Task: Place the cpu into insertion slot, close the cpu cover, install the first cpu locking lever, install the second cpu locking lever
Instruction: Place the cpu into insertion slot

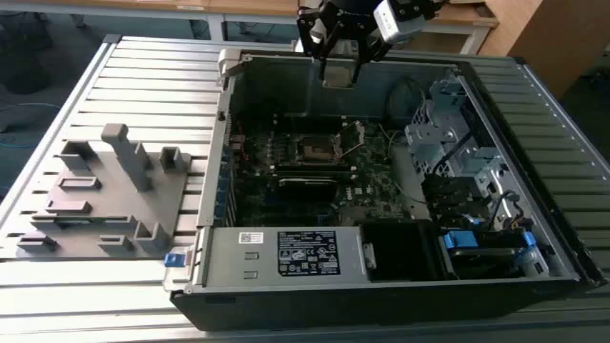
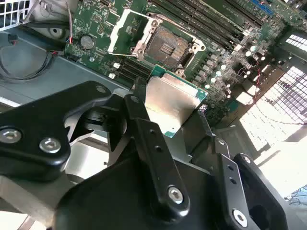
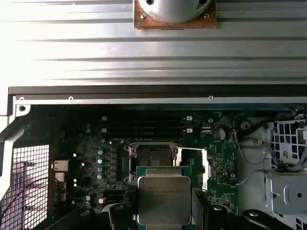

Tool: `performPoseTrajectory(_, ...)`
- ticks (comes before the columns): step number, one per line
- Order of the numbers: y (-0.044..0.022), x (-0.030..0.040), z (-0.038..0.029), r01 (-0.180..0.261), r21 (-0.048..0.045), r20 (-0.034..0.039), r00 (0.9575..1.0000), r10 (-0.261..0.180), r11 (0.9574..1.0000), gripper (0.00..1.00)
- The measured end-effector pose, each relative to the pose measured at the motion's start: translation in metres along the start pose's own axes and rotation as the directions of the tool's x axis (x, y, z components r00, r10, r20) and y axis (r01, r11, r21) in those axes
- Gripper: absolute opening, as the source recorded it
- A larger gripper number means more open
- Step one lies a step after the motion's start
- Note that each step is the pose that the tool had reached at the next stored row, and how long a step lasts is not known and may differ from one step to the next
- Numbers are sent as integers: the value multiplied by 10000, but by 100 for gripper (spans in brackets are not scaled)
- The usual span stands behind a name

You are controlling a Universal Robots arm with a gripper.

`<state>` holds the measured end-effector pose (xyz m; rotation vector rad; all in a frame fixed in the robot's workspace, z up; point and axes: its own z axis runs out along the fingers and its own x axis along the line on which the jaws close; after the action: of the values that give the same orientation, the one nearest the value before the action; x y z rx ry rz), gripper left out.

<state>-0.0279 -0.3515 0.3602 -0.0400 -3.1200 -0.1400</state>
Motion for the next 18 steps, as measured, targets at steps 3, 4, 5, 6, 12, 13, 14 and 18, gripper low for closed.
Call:
performPoseTrajectory(3,0,0,0,0,0,0,10000,0,10000,54)
performPoseTrajectory(4,0,0,0,0,0,0,10000,0,10000,54)
performPoseTrajectory(5,0,0,0,0,1,0,10000,0,10000,54)
performPoseTrajectory(6,0,0,3,0,0,0,10000,0,10000,54)
performPoseTrajectory(12,-4,-1,46,0,1,0,10000,0,10000,54)
performPoseTrajectory(13,-5,-1,52,0,1,0,10000,0,10000,54)
performPoseTrajectory(14,-5,-1,55,0,3,0,10000,0,10000,54)
performPoseTrajectory(18,-5,-1,57,0,2,0,10000,0,10000,54)
